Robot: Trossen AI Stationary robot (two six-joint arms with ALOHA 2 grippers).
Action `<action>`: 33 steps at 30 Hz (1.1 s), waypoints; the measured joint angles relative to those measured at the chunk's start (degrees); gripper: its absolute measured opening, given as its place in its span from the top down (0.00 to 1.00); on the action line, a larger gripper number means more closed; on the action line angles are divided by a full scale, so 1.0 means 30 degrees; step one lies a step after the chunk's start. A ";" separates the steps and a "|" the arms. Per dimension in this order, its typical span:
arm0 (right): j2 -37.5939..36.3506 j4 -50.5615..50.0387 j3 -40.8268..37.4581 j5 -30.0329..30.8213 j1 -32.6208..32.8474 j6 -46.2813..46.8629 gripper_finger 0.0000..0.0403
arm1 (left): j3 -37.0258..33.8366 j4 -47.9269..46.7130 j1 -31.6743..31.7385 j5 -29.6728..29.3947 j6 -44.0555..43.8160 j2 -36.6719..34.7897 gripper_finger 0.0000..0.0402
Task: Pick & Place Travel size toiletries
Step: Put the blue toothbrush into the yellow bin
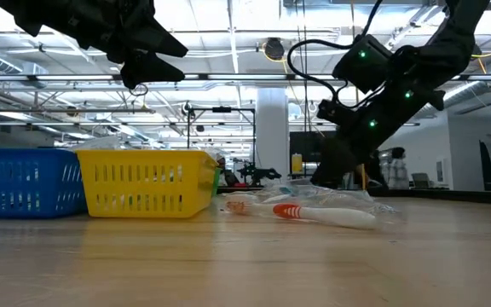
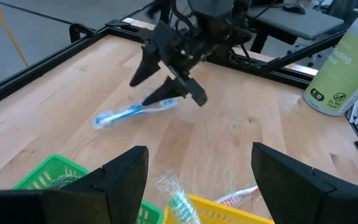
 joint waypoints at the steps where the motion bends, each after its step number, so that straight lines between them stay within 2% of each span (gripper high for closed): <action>1: -0.0007 0.0152 0.0000 -0.0712 -0.0075 -0.0011 0.45 | 0.0000 0.0000 0.0000 -0.0002 -0.0004 0.0000 0.30; 9: -0.0007 0.0135 0.0000 -1.0465 0.0346 0.1027 0.48 | 0.0000 -0.0007 0.0000 -0.0007 0.0113 0.0000 0.30; 11: -0.0007 0.0083 0.0000 -1.2306 0.0667 0.1049 0.49 | 0.0000 -0.0002 -0.0005 -0.0007 0.0156 0.0000 0.30; 12: -0.0007 0.0138 0.0000 -1.2599 0.0835 0.0581 0.49 | 0.0000 -0.0007 -0.0003 -0.0004 0.0158 0.0000 0.30; 14: -0.0028 0.0287 0.0000 -1.1916 0.1040 -0.0332 0.50 | 0.0000 -0.0007 0.0000 -0.0007 0.0163 0.0000 0.30; 20: -0.0087 0.0260 0.0007 -0.5424 0.1149 -0.1786 0.51 | 0.0000 -0.0007 0.0000 -0.0004 0.0156 0.0000 0.30; 24: -0.0087 0.0102 0.0004 -0.2624 0.1141 -0.2766 0.51 | 0.0000 -0.0015 0.0000 -0.0006 0.0149 0.0000 0.30; 27: 0.0107 -0.0333 0.0007 -0.2534 0.1140 -0.2774 0.51 | 0.0000 -0.0015 0.0000 -0.0005 0.0151 0.0000 0.30; 33: 0.1110 -0.1179 0.0063 -0.6337 0.0959 -0.0971 0.51 | 0.0000 -0.0015 0.0000 -0.0007 0.0163 0.0000 0.30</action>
